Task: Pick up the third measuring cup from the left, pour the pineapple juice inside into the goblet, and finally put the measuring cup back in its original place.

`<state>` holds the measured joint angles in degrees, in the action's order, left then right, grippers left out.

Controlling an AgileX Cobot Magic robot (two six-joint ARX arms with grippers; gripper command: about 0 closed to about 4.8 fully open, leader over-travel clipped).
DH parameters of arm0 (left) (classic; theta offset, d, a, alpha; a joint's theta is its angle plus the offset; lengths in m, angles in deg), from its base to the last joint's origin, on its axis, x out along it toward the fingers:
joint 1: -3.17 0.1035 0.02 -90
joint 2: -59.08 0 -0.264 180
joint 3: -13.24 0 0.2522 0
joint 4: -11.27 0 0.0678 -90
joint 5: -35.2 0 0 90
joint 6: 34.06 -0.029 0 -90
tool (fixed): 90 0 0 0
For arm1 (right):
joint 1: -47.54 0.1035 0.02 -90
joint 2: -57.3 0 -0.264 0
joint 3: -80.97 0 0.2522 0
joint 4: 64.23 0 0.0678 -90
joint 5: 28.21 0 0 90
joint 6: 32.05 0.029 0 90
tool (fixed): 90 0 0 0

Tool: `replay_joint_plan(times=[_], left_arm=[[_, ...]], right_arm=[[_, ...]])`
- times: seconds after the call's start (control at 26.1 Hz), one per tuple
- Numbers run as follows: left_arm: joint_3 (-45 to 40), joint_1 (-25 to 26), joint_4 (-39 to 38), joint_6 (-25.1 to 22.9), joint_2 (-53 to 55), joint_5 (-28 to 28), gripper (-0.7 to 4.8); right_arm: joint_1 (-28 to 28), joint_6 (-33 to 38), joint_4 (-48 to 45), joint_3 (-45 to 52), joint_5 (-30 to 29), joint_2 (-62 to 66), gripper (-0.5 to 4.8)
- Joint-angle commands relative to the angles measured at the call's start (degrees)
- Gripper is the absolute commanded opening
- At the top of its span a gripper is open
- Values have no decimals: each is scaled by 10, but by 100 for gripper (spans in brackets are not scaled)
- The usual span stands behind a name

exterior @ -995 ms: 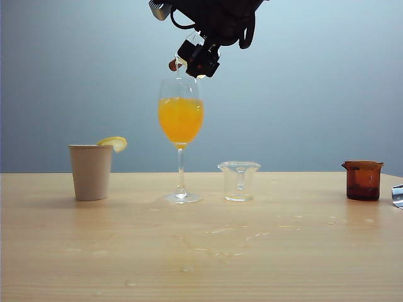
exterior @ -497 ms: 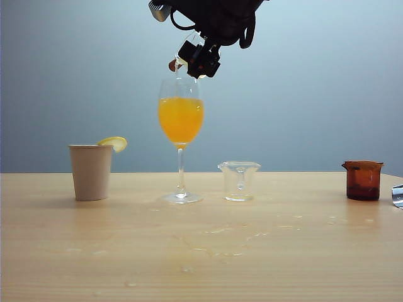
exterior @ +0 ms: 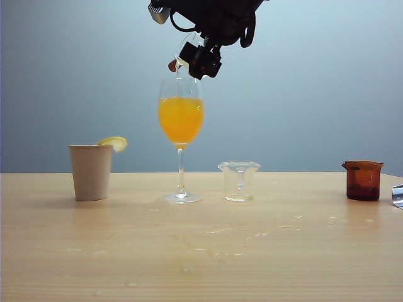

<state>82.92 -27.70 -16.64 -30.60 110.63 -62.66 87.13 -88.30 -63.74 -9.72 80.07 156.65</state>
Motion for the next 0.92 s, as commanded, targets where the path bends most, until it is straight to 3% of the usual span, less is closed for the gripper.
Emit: replay_joint_plan(times=[0.04, 0.92], left_arm=[[4, 0, 5, 0, -2, 1, -5], [4, 0, 5, 0, -2, 1, -5]], right_arm=[[1, -10, -20, -5, 2, -4, 269], [1, -99, -37, -4, 0, -4, 269]])
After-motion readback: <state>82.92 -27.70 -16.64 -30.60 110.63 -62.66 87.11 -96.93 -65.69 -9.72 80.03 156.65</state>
